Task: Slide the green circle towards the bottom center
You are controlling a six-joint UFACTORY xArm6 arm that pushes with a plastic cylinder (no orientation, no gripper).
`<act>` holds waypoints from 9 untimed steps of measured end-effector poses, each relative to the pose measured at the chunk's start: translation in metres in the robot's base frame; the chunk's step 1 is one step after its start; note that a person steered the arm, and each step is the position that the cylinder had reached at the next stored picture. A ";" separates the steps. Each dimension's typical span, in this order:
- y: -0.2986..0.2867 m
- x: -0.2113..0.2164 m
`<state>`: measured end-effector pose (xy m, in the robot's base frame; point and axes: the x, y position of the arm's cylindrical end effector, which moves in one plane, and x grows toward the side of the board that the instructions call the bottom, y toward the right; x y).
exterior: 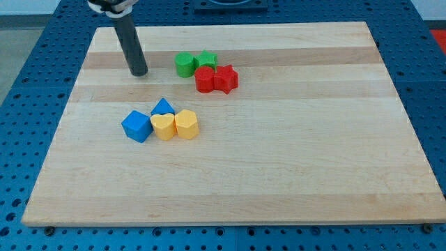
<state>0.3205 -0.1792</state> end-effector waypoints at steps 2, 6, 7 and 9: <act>0.045 -0.024; 0.113 0.045; 0.137 0.085; 0.153 0.117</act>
<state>0.4377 -0.0264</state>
